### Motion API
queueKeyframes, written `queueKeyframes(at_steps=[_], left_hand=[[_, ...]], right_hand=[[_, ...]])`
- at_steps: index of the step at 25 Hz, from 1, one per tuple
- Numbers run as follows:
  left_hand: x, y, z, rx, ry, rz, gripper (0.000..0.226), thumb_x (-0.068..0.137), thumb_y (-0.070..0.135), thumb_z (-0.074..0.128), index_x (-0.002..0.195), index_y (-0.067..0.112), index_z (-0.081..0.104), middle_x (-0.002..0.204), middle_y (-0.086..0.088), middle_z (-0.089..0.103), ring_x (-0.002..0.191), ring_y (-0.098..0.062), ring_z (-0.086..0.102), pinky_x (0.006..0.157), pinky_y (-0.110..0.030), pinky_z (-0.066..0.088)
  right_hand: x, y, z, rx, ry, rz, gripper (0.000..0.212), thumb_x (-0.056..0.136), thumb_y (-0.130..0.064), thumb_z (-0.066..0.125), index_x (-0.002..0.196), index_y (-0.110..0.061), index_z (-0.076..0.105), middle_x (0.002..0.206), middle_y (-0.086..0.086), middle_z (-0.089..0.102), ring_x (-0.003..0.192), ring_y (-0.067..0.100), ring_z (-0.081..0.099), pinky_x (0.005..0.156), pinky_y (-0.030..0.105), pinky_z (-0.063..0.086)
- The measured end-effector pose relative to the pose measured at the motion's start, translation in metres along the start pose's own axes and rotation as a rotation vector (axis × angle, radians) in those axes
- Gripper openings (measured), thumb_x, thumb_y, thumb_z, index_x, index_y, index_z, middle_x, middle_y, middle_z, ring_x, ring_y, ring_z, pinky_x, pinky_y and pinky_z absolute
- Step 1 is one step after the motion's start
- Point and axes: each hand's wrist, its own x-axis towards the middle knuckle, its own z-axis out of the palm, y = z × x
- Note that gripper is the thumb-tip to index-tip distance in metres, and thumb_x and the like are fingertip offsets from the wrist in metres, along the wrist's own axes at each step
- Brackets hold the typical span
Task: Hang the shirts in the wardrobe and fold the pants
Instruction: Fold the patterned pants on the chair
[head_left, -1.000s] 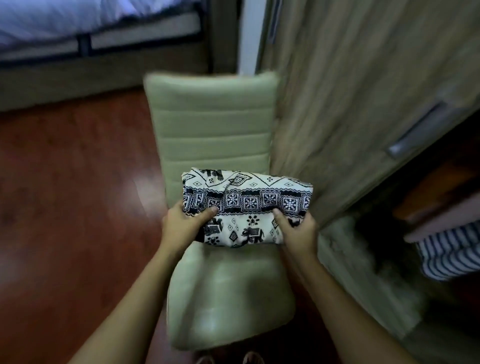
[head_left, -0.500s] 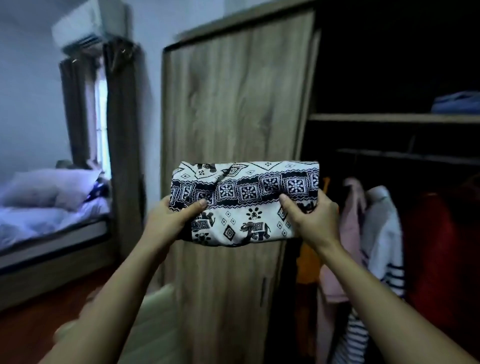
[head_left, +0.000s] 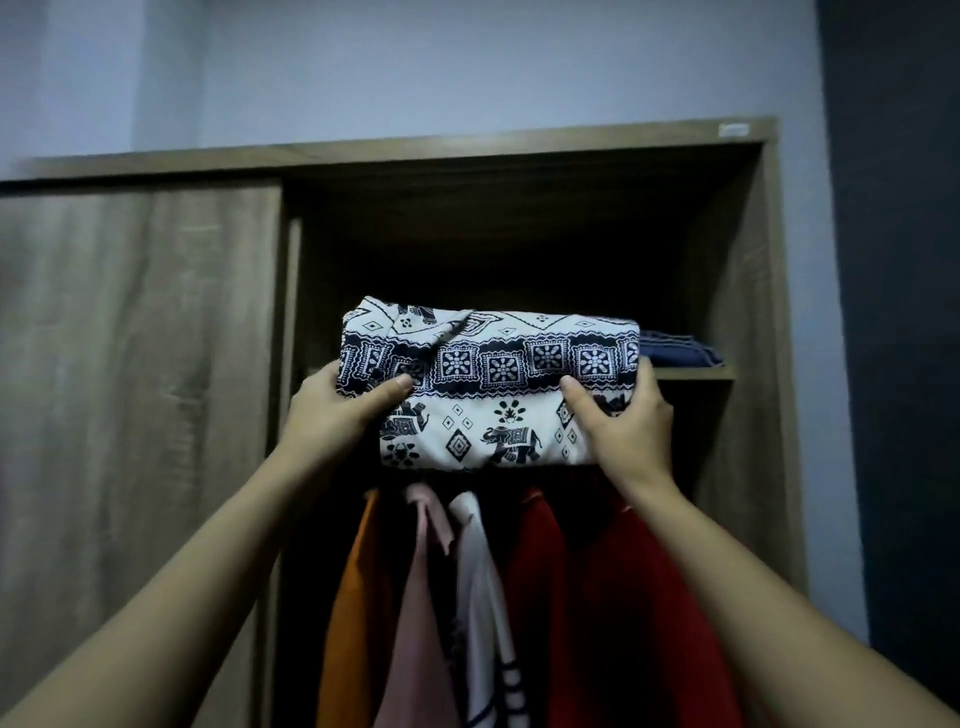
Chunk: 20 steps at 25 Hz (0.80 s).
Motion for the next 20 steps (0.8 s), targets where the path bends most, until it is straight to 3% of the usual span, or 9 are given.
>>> queueKeyframes(at_steps=[2, 5, 8, 10, 13, 15, 17, 18, 20], left_hand=[[0.028, -0.002, 0.035, -0.028, -0.005, 0.030, 0.033, 0.069, 0.030, 0.081, 0.096, 0.016, 0.069, 0.093, -0.002, 0.074, 0.088, -0.019, 0.071, 0.087, -0.045, 0.055], [0.071, -0.007, 0.084, -0.052, 0.012, 0.085, 0.047, 0.057, 0.046, 0.079, 0.094, 0.020, 0.070, 0.093, 0.001, 0.074, 0.090, -0.019, 0.070, 0.089, -0.046, 0.053], [0.109, -0.017, 0.125, -0.102, 0.050, 0.140, 0.048, 0.056, 0.051, 0.076, 0.094, 0.023, 0.070, 0.095, 0.001, 0.074, 0.093, -0.019, 0.069, 0.090, -0.048, 0.052], [0.133, -0.024, 0.148, -0.138, 0.055, 0.175, 0.046, 0.056, 0.051, 0.076, 0.094, 0.024, 0.071, 0.096, 0.000, 0.074, 0.094, -0.020, 0.069, 0.091, -0.048, 0.052], [0.175, -0.027, 0.182, -0.175, 0.002, 0.185, 0.040, 0.057, 0.046, 0.078, 0.089, 0.022, 0.071, 0.094, -0.002, 0.074, 0.092, -0.021, 0.070, 0.089, -0.046, 0.053], [0.207, -0.035, 0.200, -0.107, -0.031, 0.139, 0.050, 0.051, 0.050, 0.078, 0.089, 0.019, 0.069, 0.094, -0.003, 0.074, 0.090, -0.021, 0.070, 0.088, -0.044, 0.054], [0.228, -0.046, 0.210, 0.057, -0.047, 0.030, 0.073, 0.037, 0.060, 0.078, 0.095, 0.017, 0.066, 0.100, -0.006, 0.072, 0.089, -0.022, 0.068, 0.087, -0.039, 0.055], [0.235, -0.052, 0.213, 0.131, -0.077, -0.030, 0.079, 0.038, 0.060, 0.079, 0.101, 0.014, 0.064, 0.103, -0.009, 0.070, 0.089, -0.022, 0.067, 0.083, -0.035, 0.055], [0.241, -0.057, 0.217, 0.236, -0.155, -0.110, 0.060, 0.065, 0.046, 0.075, 0.106, 0.005, 0.064, 0.103, -0.013, 0.069, 0.084, -0.021, 0.065, 0.071, -0.027, 0.052]], right_hand=[[0.036, 0.013, -0.014, -0.054, 0.008, -0.042, 0.038, 0.075, -0.031, 0.076, 0.100, -0.011, 0.055, 0.078, -0.015, 0.061, 0.069, 0.003, 0.059, 0.063, 0.012, 0.043], [0.087, 0.037, -0.024, -0.117, 0.036, -0.094, 0.035, 0.076, -0.030, 0.075, 0.097, -0.011, 0.054, 0.074, -0.019, 0.055, 0.065, -0.009, 0.051, 0.055, -0.002, 0.034], [0.123, 0.062, -0.025, -0.131, 0.060, -0.142, 0.038, 0.077, -0.031, 0.074, 0.101, -0.010, 0.053, 0.076, -0.017, 0.056, 0.065, -0.004, 0.052, 0.055, -0.003, 0.034], [0.147, 0.075, -0.025, -0.165, 0.091, -0.189, 0.039, 0.077, -0.030, 0.074, 0.100, -0.008, 0.053, 0.074, -0.015, 0.057, 0.064, 0.005, 0.054, 0.054, 0.005, 0.035], [0.192, 0.094, -0.027, -0.294, 0.096, -0.193, 0.046, 0.078, -0.036, 0.071, 0.105, -0.007, 0.049, 0.085, 0.002, 0.064, 0.079, 0.023, 0.061, 0.069, 0.024, 0.043], [0.220, 0.110, -0.025, -0.541, 0.055, -0.095, 0.057, 0.079, -0.044, 0.067, 0.114, -0.007, 0.043, 0.104, 0.017, 0.065, 0.099, 0.037, 0.061, 0.080, 0.038, 0.046], [0.240, 0.125, -0.018, -0.791, -0.063, 0.105, 0.067, 0.079, -0.047, 0.067, 0.124, -0.004, 0.041, 0.122, 0.023, 0.057, 0.114, 0.042, 0.054, 0.088, 0.042, 0.046], [0.247, 0.132, -0.013, -0.901, -0.147, 0.213, 0.071, 0.079, -0.048, 0.066, 0.128, -0.004, 0.041, 0.128, 0.022, 0.053, 0.119, 0.040, 0.051, 0.092, 0.041, 0.046], [0.253, 0.135, -0.007, -1.100, -0.315, 0.352, 0.068, 0.081, -0.047, 0.064, 0.133, -0.008, 0.046, 0.136, 0.015, 0.050, 0.124, 0.034, 0.049, 0.097, 0.040, 0.045]])
